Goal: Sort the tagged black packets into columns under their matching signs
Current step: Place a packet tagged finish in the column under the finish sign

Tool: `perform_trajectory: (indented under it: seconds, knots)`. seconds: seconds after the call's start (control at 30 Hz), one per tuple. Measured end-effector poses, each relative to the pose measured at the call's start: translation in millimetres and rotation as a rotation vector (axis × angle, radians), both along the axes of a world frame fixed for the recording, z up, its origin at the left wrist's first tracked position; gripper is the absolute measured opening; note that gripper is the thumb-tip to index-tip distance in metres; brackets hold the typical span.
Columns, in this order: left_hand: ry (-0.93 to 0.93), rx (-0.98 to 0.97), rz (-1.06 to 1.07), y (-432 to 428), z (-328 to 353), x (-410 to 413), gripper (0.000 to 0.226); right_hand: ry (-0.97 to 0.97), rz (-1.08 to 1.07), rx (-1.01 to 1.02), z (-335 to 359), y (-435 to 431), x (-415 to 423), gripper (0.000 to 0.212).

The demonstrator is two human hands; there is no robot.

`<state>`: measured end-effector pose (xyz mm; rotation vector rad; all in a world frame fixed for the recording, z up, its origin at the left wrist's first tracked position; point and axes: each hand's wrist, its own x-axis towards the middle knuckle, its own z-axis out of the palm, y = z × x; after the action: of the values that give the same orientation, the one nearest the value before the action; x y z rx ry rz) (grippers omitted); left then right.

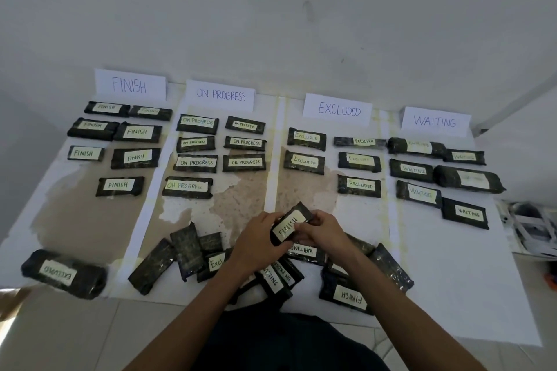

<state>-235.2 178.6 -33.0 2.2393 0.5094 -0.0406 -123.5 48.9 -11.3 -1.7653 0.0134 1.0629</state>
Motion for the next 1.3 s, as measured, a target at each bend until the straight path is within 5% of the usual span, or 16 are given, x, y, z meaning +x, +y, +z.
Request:
perform_trajectory:
  seconds: [0.5, 1.3]
  knots:
    - [0.033, 0.349, -0.051, 49.4, 3.3, -21.3, 0.061, -0.005, 0.166, 0.03, -4.0, 45.2, -14.9, 0.036]
    - [0.276, 0.48, 0.205, 297.7, 5.3, -203.4, 0.055, -0.556, 0.889, -0.031, -9.6, 303.6, -167.6, 0.059]
